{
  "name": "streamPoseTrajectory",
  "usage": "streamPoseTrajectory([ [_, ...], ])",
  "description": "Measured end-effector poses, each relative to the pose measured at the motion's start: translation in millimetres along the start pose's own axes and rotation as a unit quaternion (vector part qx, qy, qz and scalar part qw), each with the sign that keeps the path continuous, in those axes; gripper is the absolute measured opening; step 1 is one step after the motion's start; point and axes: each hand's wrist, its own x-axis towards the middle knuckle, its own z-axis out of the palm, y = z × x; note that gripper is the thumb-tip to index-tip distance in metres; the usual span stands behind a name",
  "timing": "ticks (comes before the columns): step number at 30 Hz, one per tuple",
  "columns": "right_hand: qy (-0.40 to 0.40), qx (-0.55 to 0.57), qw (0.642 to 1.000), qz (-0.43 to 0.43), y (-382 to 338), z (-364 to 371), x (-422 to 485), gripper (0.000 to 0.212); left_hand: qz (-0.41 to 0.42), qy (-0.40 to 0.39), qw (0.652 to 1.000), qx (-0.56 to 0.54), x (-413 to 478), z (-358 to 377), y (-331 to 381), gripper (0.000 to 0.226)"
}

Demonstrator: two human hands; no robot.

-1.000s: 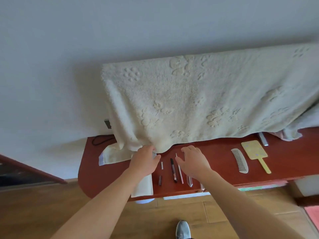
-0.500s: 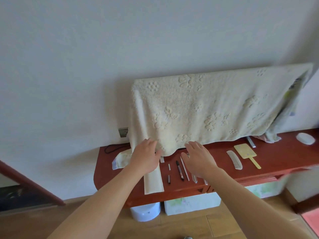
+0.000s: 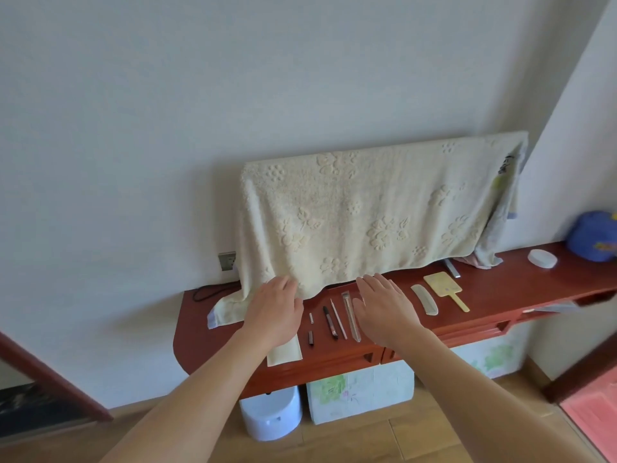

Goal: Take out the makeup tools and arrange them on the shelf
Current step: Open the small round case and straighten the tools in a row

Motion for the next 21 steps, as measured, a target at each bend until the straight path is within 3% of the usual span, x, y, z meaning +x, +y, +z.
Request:
streamPoseTrajectory([
  [14,0.005,0.025,0.997,0.066,112,-26,-106,0.036,0.046,-0.011,0.999,0.008,-23,28,144,0.044],
  [21,0.0,0.017,0.993,0.116,154,-29,-128,0.044,0.069,-0.044,0.997,0.01,-7,50,182,0.05],
])
